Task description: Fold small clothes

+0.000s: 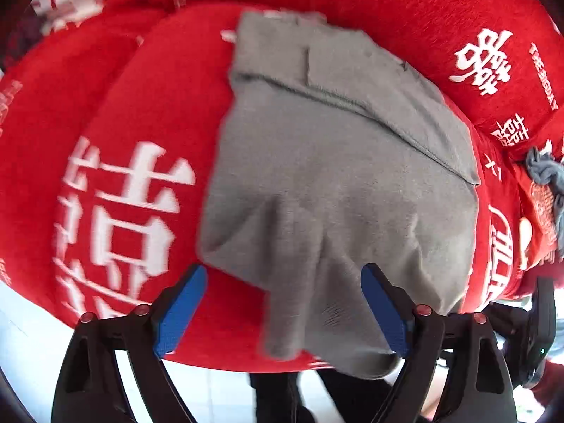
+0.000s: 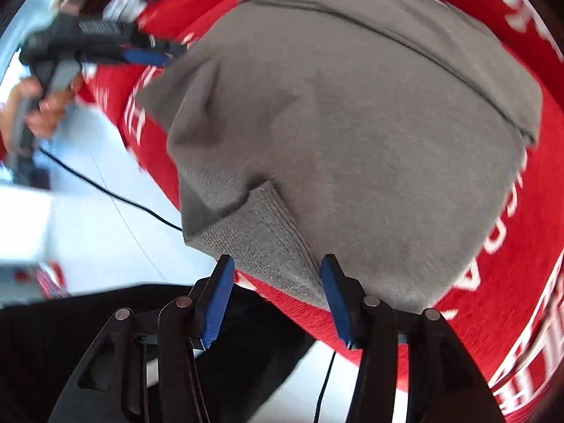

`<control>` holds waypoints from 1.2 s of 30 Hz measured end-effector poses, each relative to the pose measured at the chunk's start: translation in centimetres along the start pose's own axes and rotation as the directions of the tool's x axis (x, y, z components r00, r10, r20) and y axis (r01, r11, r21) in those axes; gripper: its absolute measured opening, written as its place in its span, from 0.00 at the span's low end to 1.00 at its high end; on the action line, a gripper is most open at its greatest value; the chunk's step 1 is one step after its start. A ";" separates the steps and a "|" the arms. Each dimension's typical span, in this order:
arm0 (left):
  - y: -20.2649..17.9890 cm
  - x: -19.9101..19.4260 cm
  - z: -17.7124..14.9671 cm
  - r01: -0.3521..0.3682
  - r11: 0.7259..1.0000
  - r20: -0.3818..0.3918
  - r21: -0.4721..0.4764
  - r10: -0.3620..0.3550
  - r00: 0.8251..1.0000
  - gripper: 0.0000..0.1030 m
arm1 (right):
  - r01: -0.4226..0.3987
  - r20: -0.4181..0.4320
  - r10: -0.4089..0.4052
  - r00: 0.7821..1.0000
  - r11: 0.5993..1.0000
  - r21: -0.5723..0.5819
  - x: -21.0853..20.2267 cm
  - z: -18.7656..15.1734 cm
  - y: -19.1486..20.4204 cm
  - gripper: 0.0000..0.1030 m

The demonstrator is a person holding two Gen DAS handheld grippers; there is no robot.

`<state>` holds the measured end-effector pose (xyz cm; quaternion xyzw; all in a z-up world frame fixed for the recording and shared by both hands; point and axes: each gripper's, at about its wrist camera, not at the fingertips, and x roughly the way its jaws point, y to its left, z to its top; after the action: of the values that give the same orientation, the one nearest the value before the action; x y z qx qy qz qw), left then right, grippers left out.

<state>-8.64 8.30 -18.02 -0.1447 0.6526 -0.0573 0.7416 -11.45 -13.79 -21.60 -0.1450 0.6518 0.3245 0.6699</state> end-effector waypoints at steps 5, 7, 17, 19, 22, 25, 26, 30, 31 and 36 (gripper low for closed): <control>0.3 1.7 -1.6 0.052 0.999 -0.087 -0.006 -0.052 0.995 0.86 | 0.080 -0.036 -0.081 0.996 0.996 -0.041 2.0 1.1 1.4 0.21; -0.3 3.2 -1.8 0.075 0.997 -0.110 -0.001 -0.074 0.991 0.43 | 0.110 -0.041 -0.112 0.993 0.992 -0.061 2.2 1.0 1.6 0.07; -1.0 -2.2 0.5 0.275 0.960 0.034 -0.051 -0.273 0.961 0.07 | 0.208 0.174 -0.226 0.958 0.971 0.114 -7.4 1.8 -2.2 0.06; -0.9 -3.1 2.8 0.271 0.961 0.084 -0.051 -0.266 0.960 0.07 | 0.232 0.209 -0.267 0.941 0.957 0.176 -8.8 3.0 -4.4 0.06; -1.1 -3.0 6.4 0.175 0.984 0.133 -0.018 -0.172 0.976 0.07 | 0.255 0.219 -0.315 0.924 0.931 0.261 -8.9 5.2 -8.1 0.06; -1.2 -1.9 9.8 0.109 0.994 0.168 -0.024 -0.104 0.980 0.07 | 0.208 0.203 -0.305 0.931 0.896 0.393 -7.5 6.8 -13.3 0.06; -1.3 -1.7 10.6 0.099 0.995 0.168 -0.025 -0.094 0.981 0.07 | 0.184 0.199 -0.290 0.936 0.887 0.423 -7.3 7.0 -15.1 0.06; -3.3 -1.1 12.7 -0.080 0.997 0.196 -0.015 0.081 0.977 0.79 | 0.073 0.185 -0.197 0.963 0.850 0.521 -5.2 7.7 -19.5 0.07; -3.7 -1.6 12.6 -0.116 0.993 0.236 -0.003 0.113 0.965 0.89 | 0.047 0.187 -0.173 0.967 0.842 0.537 -4.8 7.7 -20.1 0.07; -4.4 -1.3 13.3 -0.100 0.993 0.181 0.061 0.088 0.980 0.89 | -0.102 0.224 -0.035 0.974 0.814 0.572 -3.6 7.0 -21.7 0.10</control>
<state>4.77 6.31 -14.11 -0.0921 0.5873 -0.0319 0.8035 7.71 -26.58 -22.37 0.1150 0.6424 0.1363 0.7454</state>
